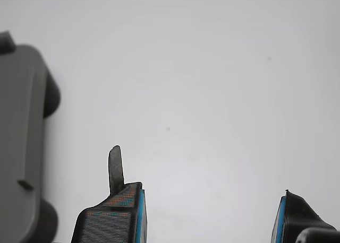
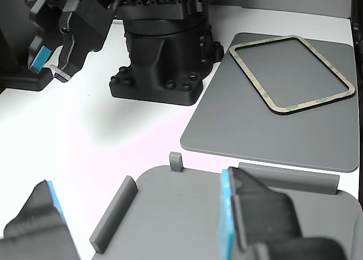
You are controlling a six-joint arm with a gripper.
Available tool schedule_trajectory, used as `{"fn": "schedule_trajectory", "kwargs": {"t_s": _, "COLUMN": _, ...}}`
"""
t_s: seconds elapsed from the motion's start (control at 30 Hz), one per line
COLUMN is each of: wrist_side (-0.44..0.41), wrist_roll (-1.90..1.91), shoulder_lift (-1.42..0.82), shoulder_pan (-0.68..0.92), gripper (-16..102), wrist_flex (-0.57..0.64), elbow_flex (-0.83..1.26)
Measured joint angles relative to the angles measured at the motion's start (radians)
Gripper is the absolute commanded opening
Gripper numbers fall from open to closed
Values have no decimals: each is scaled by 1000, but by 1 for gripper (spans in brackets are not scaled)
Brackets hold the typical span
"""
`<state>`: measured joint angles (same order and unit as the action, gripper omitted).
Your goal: Move top rectangular frame to the holder.
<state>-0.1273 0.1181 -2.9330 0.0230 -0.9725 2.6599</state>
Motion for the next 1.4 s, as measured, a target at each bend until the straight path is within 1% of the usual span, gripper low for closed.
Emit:
{"fn": "schedule_trajectory", "kwargs": {"t_s": 0.1, "wrist_side": -11, "wrist_roll": 6, "shoulder_lift": 0, "shoulder_pan": 0, "gripper": 100, "wrist_flex": 0, "elbow_flex": 0}}
{"fn": "schedule_trajectory", "kwargs": {"t_s": 0.57, "wrist_side": -11, "wrist_roll": 8, "shoulder_lift": 0, "shoulder_pan": 0, "gripper": 100, "wrist_flex": -2, "elbow_flex": 0}}
{"fn": "schedule_trajectory", "kwargs": {"t_s": 0.67, "wrist_side": -11, "wrist_roll": 6, "shoulder_lift": 8, "shoulder_pan": 0, "gripper": 100, "wrist_flex": -2, "elbow_flex": -31}}
{"fn": "schedule_trajectory", "kwargs": {"t_s": 0.9, "wrist_side": 43, "wrist_roll": -3, "shoulder_lift": 86, "shoulder_pan": 20, "gripper": 100, "wrist_flex": 28, "elbow_flex": -144}}
{"fn": "schedule_trajectory", "kwargs": {"t_s": 1.07, "wrist_side": 37, "wrist_roll": 38, "shoulder_lift": 199, "shoulder_pan": 110, "gripper": 100, "wrist_flex": -3, "elbow_flex": -236}}
{"fn": "schedule_trajectory", "kwargs": {"t_s": 1.13, "wrist_side": 20, "wrist_roll": 11, "shoulder_lift": 245, "shoulder_pan": 163, "gripper": 100, "wrist_flex": -21, "elbow_flex": -278}}
{"fn": "schedule_trajectory", "kwargs": {"t_s": 1.3, "wrist_side": -34, "wrist_roll": -28, "shoulder_lift": 310, "shoulder_pan": 339, "gripper": 100, "wrist_flex": -55, "elbow_flex": -324}}
{"fn": "schedule_trajectory", "kwargs": {"t_s": 1.4, "wrist_side": -49, "wrist_roll": -71, "shoulder_lift": 350, "shoulder_pan": 463, "gripper": 100, "wrist_flex": -77, "elbow_flex": -353}}
